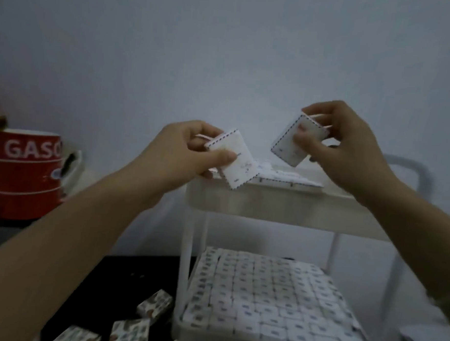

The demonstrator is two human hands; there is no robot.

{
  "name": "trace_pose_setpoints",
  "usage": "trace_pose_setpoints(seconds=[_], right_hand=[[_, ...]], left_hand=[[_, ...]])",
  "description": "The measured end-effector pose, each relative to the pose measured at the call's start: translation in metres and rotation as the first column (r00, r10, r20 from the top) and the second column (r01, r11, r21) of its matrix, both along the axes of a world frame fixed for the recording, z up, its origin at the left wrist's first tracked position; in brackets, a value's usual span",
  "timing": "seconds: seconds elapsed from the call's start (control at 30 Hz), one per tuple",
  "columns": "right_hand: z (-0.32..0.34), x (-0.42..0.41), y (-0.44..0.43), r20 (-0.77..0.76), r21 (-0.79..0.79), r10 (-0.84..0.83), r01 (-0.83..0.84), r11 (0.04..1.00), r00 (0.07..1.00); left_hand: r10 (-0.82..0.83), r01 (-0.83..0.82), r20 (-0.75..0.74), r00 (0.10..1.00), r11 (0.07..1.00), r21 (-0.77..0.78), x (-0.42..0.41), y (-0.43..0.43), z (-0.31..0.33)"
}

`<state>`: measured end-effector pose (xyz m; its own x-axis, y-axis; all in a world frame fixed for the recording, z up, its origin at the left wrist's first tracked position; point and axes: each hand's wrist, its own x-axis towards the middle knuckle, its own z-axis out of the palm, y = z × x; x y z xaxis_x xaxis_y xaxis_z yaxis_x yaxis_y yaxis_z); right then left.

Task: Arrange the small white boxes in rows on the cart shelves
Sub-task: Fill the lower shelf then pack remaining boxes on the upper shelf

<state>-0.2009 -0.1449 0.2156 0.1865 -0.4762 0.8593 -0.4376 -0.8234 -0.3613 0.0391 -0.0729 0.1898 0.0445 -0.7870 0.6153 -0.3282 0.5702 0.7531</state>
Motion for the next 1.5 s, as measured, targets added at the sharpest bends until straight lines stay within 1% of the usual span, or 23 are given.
trace_pose_setpoints(seconds=[0.07, 0.13, 0.2, 0.3, 0.43, 0.5, 0.57, 0.63, 0.77, 0.9, 0.93, 1.0, 1.1, 1.2, 1.23, 1.37, 1.43, 1.5], right_hand=[[0.013, -0.011, -0.02, 0.042, 0.001, -0.067, 0.067, 0.998, 0.997], [0.017, -0.019, -0.041, 0.038, 0.02, -0.16, 0.16, 0.987, 0.986], [0.015, -0.023, -0.062, -0.002, 0.079, -0.226, 0.226, 0.971, 0.974], [0.009, -0.024, -0.087, -0.129, 0.18, -0.257, 0.278, 0.944, 0.958], [0.01, -0.018, -0.105, -0.273, 0.268, -0.192, 0.266, 0.926, 0.943], [0.013, -0.012, -0.11, -0.306, 0.345, -0.135, 0.242, 0.907, 0.942], [0.014, -0.006, -0.112, -0.264, 0.477, -0.028, 0.156, 0.865, 0.964], [0.012, -0.004, -0.115, -0.214, 0.563, 0.043, 0.087, 0.822, 0.976], [0.006, -0.004, -0.122, -0.222, 0.646, 0.079, 0.086, 0.759, 0.972], [0.003, -0.001, -0.123, -0.226, 0.687, 0.086, 0.096, 0.72, 0.97], [0.003, -0.001, -0.123, -0.229, 0.704, 0.098, 0.095, 0.704, 0.968], [0.003, -0.003, -0.122, -0.235, 0.748, 0.117, 0.103, 0.656, 0.965], [0.003, -0.005, -0.122, -0.176, 0.822, 0.091, 0.096, 0.561, 0.98], [0.002, -0.007, -0.121, -0.092, 0.877, 0.109, 0.029, 0.48, 0.99], [0.002, -0.008, -0.121, -0.091, 0.882, 0.113, 0.027, 0.47, 0.989], [0.001, -0.01, -0.126, -0.068, 0.887, 0.099, 0.015, 0.462, 0.993], [0.001, -0.01, -0.129, -0.031, 0.894, 0.075, -0.006, 0.448, 0.997], [0.001, -0.01, -0.132, -0.011, 0.902, 0.053, -0.013, 0.431, 0.999]], left_hand=[[-0.009, 0.009, 0.007, 1.0, 0.999, -0.043, -0.012, -0.013, 0.01], [0.0, 0.003, 0.038, 0.999, 0.997, -0.08, -0.022, -0.024, 0.015], [0.021, -0.014, 0.067, 0.998, 0.994, -0.11, -0.03, -0.034, 0.015], [0.025, -0.018, 0.06, 0.998, 0.993, -0.121, -0.035, -0.05, 0.013], [0.101, -0.088, 0.087, 0.991, 0.986, -0.141, -0.037, -0.071, 0.008], [0.103, -0.09, 0.095, 0.99, 0.987, -0.136, -0.038, -0.078, 0.007], [0.106, -0.093, 0.092, 0.99, 0.987, -0.13, -0.037, -0.082, 0.007], [0.116, -0.103, 0.096, 0.989, 0.986, -0.133, -0.036, -0.086, 0.006], [0.142, -0.124, 0.12, 0.983, 0.981, -0.146, -0.037, -0.092, 0.01], [0.155, -0.139, 0.11, 0.982, 0.98, -0.145, -0.046, -0.11, 0.033], [0.167, -0.149, 0.127, 0.978, 0.979, -0.139, -0.051, -0.116, 0.039], [0.23, -0.2, 0.216, 0.949, 0.968, -0.151, -0.061, -0.132, 0.049], [0.307, -0.252, 0.427, 0.851, 0.951, -0.181, -0.077, -0.157, 0.056], [0.291, -0.242, 0.604, 0.742, 0.956, -0.164, -0.089, -0.178, 0.057], [0.284, -0.238, 0.63, 0.723, 0.958, -0.159, -0.091, -0.183, 0.057], [0.279, -0.211, 0.644, 0.713, 0.96, -0.182, -0.091, -0.193, 0.057], [0.231, -0.185, 0.694, 0.682, 0.972, -0.142, -0.087, -0.195, 0.054], [0.15, -0.152, 0.742, 0.654, 0.986, -0.065, -0.085, -0.196, 0.049]])
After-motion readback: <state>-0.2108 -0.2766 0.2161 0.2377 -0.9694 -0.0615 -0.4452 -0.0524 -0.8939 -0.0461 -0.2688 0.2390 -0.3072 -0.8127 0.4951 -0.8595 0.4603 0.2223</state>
